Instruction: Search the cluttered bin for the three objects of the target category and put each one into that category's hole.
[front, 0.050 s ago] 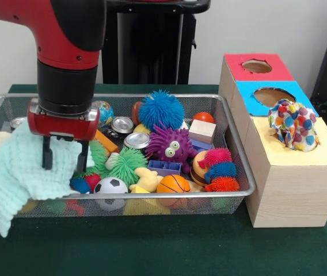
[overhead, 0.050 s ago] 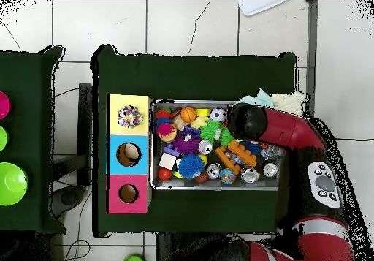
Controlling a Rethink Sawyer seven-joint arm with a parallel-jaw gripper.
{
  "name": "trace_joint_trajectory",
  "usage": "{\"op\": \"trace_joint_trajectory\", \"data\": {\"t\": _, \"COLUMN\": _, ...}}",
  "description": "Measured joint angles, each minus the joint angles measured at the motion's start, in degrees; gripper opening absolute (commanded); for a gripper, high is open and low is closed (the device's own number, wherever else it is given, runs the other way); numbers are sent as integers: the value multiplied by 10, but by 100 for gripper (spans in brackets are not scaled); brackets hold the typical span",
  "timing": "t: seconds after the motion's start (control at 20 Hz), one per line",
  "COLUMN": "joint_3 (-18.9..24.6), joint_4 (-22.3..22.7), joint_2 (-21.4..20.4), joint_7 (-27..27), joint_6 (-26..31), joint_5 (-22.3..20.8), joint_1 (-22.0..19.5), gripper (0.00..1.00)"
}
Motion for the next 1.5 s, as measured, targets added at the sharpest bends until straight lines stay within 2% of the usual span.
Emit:
{"op": "trace_joint_trajectory", "data": {"t": 0.35, "joint_3": 1, "joint_4": 4, "joint_2": 0, "joint_7": 0, "joint_6": 0, "joint_5": 18, "joint_1": 8, "gripper": 100}}
{"op": "trace_joint_trajectory", "data": {"t": 1.1, "joint_3": -1, "joint_4": 11, "joint_2": -8, "joint_7": 0, "joint_6": 0, "joint_5": 45, "joint_1": 58, "gripper": 100}}
{"op": "trace_joint_trajectory", "data": {"t": 1.5, "joint_3": -31, "joint_4": 14, "joint_2": -8, "joint_7": 0, "joint_6": 1, "joint_5": 51, "joint_1": 88, "gripper": 100}}
